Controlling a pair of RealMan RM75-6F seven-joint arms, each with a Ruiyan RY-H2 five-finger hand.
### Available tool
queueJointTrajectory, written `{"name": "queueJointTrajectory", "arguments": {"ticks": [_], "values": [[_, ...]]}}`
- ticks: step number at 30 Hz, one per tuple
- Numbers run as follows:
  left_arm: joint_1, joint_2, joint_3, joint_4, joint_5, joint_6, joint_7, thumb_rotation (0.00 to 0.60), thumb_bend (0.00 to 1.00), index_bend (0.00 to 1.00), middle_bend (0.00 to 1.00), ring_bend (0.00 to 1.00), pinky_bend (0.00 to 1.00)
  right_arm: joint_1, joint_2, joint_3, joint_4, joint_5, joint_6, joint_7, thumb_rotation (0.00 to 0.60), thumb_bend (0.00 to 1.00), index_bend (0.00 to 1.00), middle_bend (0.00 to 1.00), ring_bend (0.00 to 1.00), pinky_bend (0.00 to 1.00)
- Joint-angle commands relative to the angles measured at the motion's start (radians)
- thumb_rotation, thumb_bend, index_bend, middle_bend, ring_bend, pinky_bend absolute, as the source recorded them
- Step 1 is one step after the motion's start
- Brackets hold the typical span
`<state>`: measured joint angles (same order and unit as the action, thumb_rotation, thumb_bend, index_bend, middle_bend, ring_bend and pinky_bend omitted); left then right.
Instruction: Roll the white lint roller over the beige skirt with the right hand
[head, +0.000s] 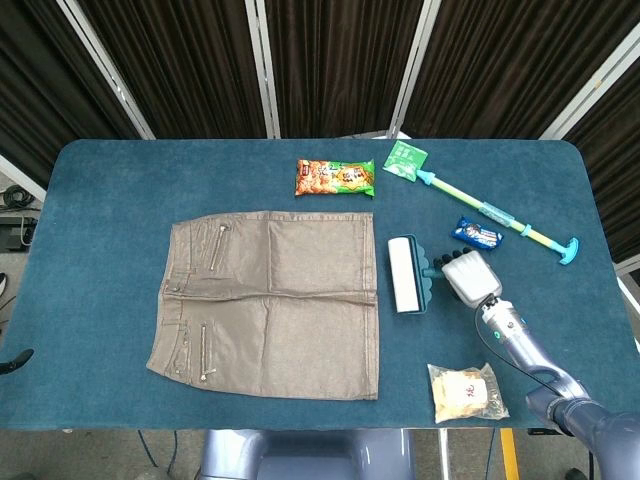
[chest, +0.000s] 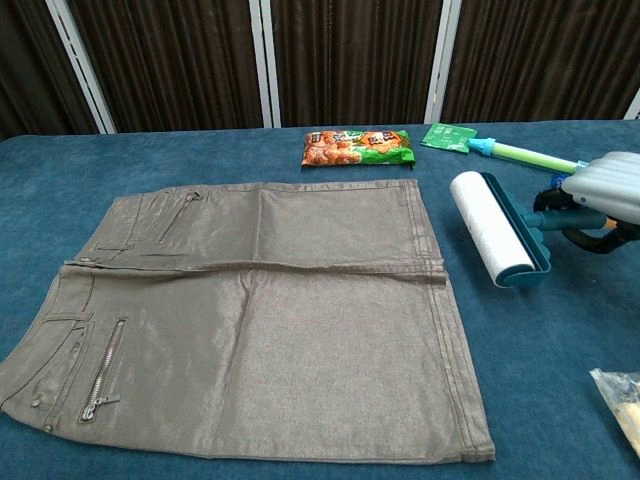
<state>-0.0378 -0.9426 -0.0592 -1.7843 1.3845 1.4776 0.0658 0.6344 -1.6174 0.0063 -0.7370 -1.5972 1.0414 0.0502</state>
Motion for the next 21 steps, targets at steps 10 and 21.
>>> {"name": "queueJointTrajectory", "arguments": {"ticks": [10,21], "values": [[0.004,0.018,0.008,-0.012,0.025,0.004,-0.029,0.6,0.02,0.0,0.0,0.0,0.0,0.099,0.179,0.04,-0.389,-0.074,0.031,-0.238,0.6,0.78,0.48,0.57,0.47,0.45],[-0.002,0.032,0.003,0.001,-0.001,-0.018,-0.066,0.6,0.02,0.0,0.0,0.0,0.0,0.253,0.175,0.127,-0.702,0.009,-0.215,-0.748,0.6,0.79,0.49,0.57,0.48,0.45]]}}
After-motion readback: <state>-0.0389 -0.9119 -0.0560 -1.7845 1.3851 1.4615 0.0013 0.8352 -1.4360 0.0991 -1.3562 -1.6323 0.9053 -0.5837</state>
